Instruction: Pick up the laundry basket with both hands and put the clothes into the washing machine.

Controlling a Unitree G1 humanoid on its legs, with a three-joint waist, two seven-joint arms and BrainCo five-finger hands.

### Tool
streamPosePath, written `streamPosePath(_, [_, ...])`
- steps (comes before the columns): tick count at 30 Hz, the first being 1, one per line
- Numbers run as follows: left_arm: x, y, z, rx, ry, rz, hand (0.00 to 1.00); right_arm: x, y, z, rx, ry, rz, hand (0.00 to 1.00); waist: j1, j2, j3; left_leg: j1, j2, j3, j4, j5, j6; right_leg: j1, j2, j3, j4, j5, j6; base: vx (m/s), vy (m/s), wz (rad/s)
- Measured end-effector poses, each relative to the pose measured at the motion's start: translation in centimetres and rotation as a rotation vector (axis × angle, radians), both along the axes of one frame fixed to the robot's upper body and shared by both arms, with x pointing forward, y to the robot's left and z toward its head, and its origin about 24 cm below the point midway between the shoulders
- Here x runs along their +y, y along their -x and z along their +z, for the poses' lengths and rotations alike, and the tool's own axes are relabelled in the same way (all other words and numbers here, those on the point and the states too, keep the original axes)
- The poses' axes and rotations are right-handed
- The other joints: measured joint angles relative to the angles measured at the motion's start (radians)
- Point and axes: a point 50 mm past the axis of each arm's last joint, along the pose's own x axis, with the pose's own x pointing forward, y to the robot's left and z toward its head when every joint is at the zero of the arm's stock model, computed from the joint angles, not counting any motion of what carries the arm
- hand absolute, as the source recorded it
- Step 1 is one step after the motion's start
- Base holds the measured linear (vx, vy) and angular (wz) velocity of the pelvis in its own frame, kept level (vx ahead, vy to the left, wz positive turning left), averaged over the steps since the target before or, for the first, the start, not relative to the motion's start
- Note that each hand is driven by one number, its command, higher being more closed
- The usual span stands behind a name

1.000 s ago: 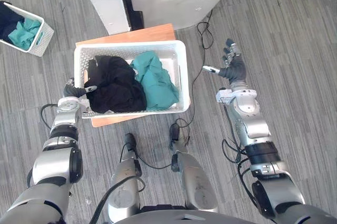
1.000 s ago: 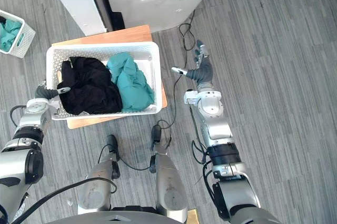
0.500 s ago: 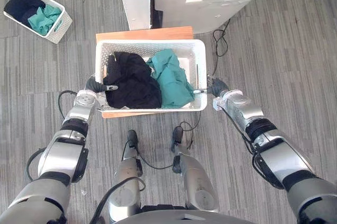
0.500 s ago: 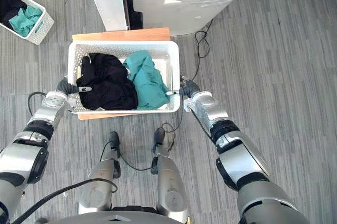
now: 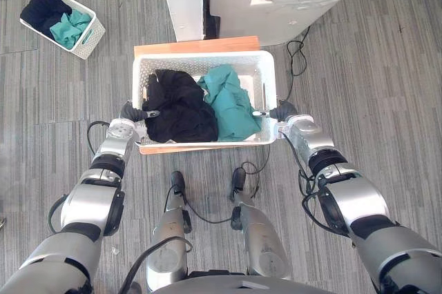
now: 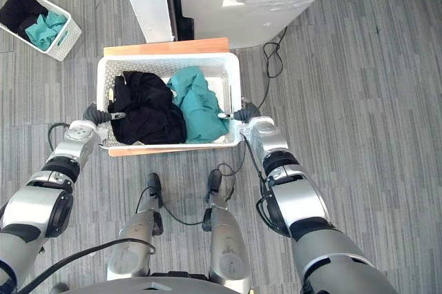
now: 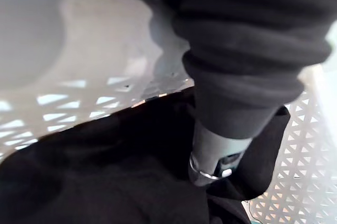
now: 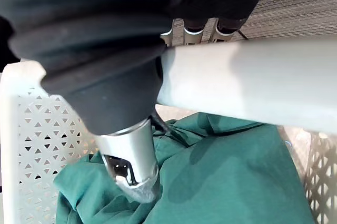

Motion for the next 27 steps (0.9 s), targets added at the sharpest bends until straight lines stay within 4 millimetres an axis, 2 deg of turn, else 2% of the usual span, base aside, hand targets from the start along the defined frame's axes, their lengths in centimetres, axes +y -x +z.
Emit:
streamPosePath(4, [-0.2,0.0,-0.1,0.001,-0.031,0.024,1.00,0.2,-0.3,0.8,-0.034,0.080,-0.043,1.00,0.008,0.008,-0.004,-0.001,0.002,0.000,-0.003,0.008,-0.002,-0.004,0.004,0.001,0.000,0.003,-0.004,0.00,0.000,0.00])
streamPosePath(8, [-0.5,1.1,-0.5,-0.049,-0.057,0.016,1.00,0.7,-0.3,2.3,-0.109,0.173,-0.038,1.00,0.006,0.016,-0.005,0.008,-0.007,0.002,-0.003,0.012,-0.004,-0.001,0.004,0.012,-0.001,0.007,-0.007,0.01,0.014,-0.06])
streamPosePath(11, [-0.7,3.0,-0.6,-0.146,-0.008,0.031,1.00,1.0,0.8,4.4,-0.263,0.276,-0.037,1.00,0.003,0.021,-0.003,0.030,-0.011,0.000,-0.003,0.012,-0.005,0.020,0.004,0.022,-0.006,0.009,-0.006,0.02,0.012,-0.06])
streamPosePath(14, [-0.9,5.0,0.3,-0.258,0.107,0.058,1.00,1.0,3.3,6.5,-0.445,0.306,-0.058,1.00,-0.002,0.027,-0.002,0.067,-0.012,-0.007,0.000,0.002,-0.001,0.066,0.007,0.026,-0.023,0.014,-0.004,0.00,0.000,0.00])
streamPosePath(15, [-1.0,5.2,0.5,-0.273,0.128,0.063,1.00,1.0,3.8,6.6,-0.463,0.301,-0.064,1.00,-0.003,0.027,-0.003,0.070,-0.012,-0.009,0.003,-0.001,0.000,0.072,0.008,0.026,-0.024,0.014,-0.003,-0.01,0.021,0.04])
streamPosePath(18, [-1.6,6.8,0.8,-0.325,0.207,0.063,1.00,0.3,6.2,5.5,-0.493,0.245,-0.102,1.00,-0.011,0.027,-0.004,0.088,-0.014,-0.015,0.022,-0.022,0.001,0.103,0.011,0.028,-0.035,0.010,0.008,0.00,0.013,0.00])
streamPosePath(20, [-2.1,9.3,-0.2,-0.319,0.253,0.051,1.00,-0.5,8.9,2.4,-0.437,0.171,-0.124,1.00,-0.018,0.028,-0.031,0.103,-0.012,-0.003,0.049,-0.051,0.007,0.123,0.011,0.042,-0.037,0.000,0.022,0.05,0.039,-0.15])
streamPosePath(21, [-2.3,10.0,-0.5,-0.315,0.264,0.051,1.00,-0.7,9.6,1.5,-0.412,0.155,-0.128,1.00,-0.020,0.026,-0.035,0.113,-0.010,0.006,0.061,-0.059,0.009,0.133,0.013,0.053,-0.036,-0.001,0.022,0.07,0.039,-0.42])
streamPosePath(23, [-2.8,13.1,-2.3,-0.267,0.296,0.070,1.00,-1.0,12.2,-1.8,-0.315,0.085,-0.144,1.00,-0.021,0.030,-0.068,0.118,0.026,0.060,0.196,-0.160,0.007,0.146,0.035,0.118,-0.007,-0.017,0.022,0.06,0.032,-0.83])
streamPosePath(24, [-2.9,13.8,-2.6,-0.255,0.304,0.075,1.00,-1.1,12.7,-2.3,-0.298,0.077,-0.144,1.00,-0.022,0.033,-0.075,0.118,0.041,0.072,0.249,-0.195,0.007,0.149,0.046,0.144,0.004,-0.021,0.024,0.05,0.035,-1.31])
streamPosePath(25, [-2.9,15.2,-3.3,-0.230,0.327,0.091,1.00,-1.1,13.6,-3.1,-0.275,0.058,-0.138,1.00,-0.021,0.046,-0.087,0.119,0.073,0.056,0.357,-0.269,0.001,0.153,0.080,0.206,0.027,-0.025,0.026,0.02,0.073,-1.85])
streamPosePath(26, [-2.8,16.5,-3.8,-0.205,0.345,0.109,1.00,-1.1,14.1,-3.6,-0.256,0.039,-0.126,1.00,-0.016,0.055,-0.102,0.119,0.076,-0.060,0.444,-0.336,0.008,0.153,0.116,0.291,0.043,-0.027,0.028,0.01,0.102,-2.10])
streamPosePath(27, [-2.9,17.1,-4.1,-0.193,0.360,0.120,1.00,-1.2,14.5,-4.1,-0.239,0.024,-0.121,1.00,-0.014,0.061,-0.116,0.120,0.070,-0.129,0.475,-0.368,0.005,0.149,0.136,0.333,0.046,-0.031,0.038,-0.03,0.166,-2.35])
